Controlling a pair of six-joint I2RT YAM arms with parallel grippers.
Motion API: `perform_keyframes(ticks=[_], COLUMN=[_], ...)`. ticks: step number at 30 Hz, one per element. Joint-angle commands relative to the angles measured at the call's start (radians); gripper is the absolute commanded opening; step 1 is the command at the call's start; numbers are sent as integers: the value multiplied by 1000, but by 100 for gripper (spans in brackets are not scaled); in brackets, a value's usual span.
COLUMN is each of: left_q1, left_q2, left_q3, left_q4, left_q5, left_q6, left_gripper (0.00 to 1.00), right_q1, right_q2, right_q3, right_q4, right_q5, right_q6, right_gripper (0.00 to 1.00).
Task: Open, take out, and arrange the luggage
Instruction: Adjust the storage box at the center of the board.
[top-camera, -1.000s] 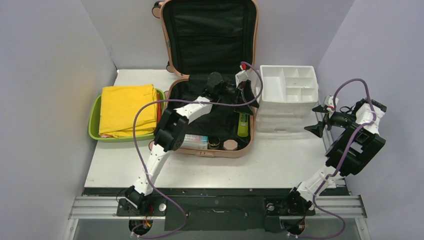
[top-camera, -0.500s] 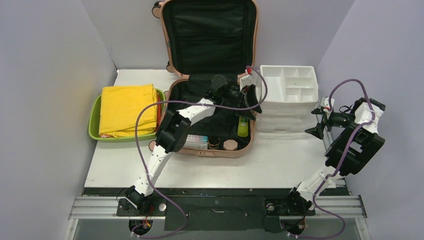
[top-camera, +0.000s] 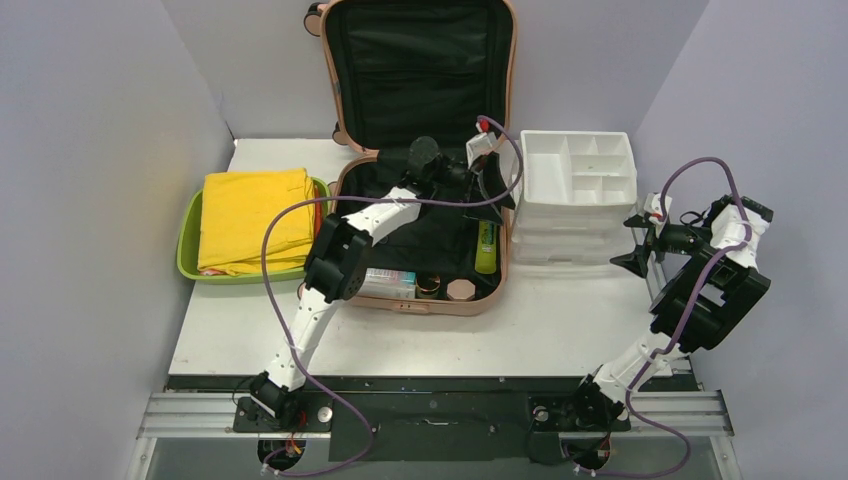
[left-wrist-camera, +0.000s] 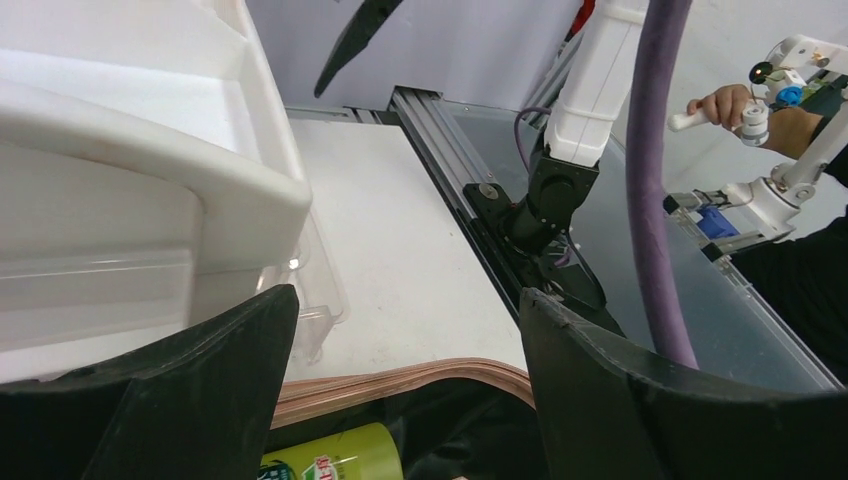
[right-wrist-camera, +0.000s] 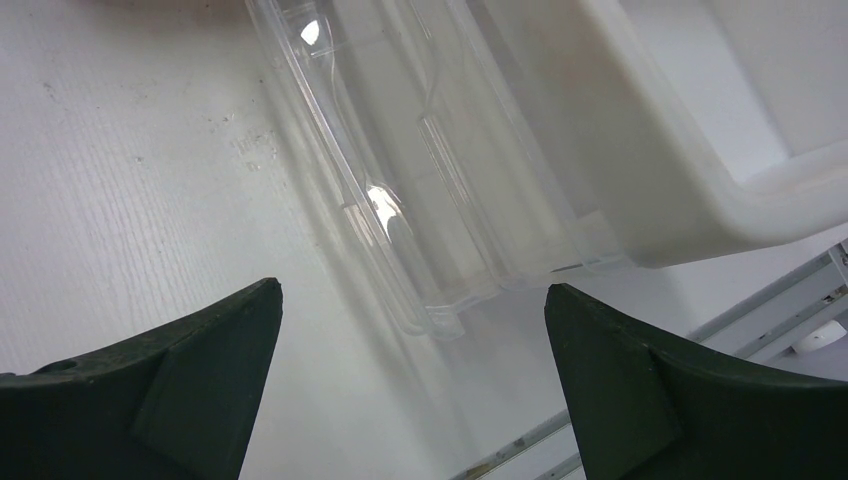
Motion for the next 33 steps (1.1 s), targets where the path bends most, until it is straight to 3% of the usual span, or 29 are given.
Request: perform_keyframes(ticks=[1,12,33], left_q1=[19,9,-21], left_q2=[-25,30,23], left_q3=[105,153,13], left_q4=[2,-149,-11], left_q5=[-29,-62,-33], left_q6=[36,163,68], left_gripper=[78,78,76], right_q1=[7,18,21], right_q2=[-40,-32,-28], right_q3=[41,48,60], right_q4=[-54,-53,-53], right_q5=[-90,-93,-96], right_q6=[-407,-406,-406], right_gripper=[100,100,100])
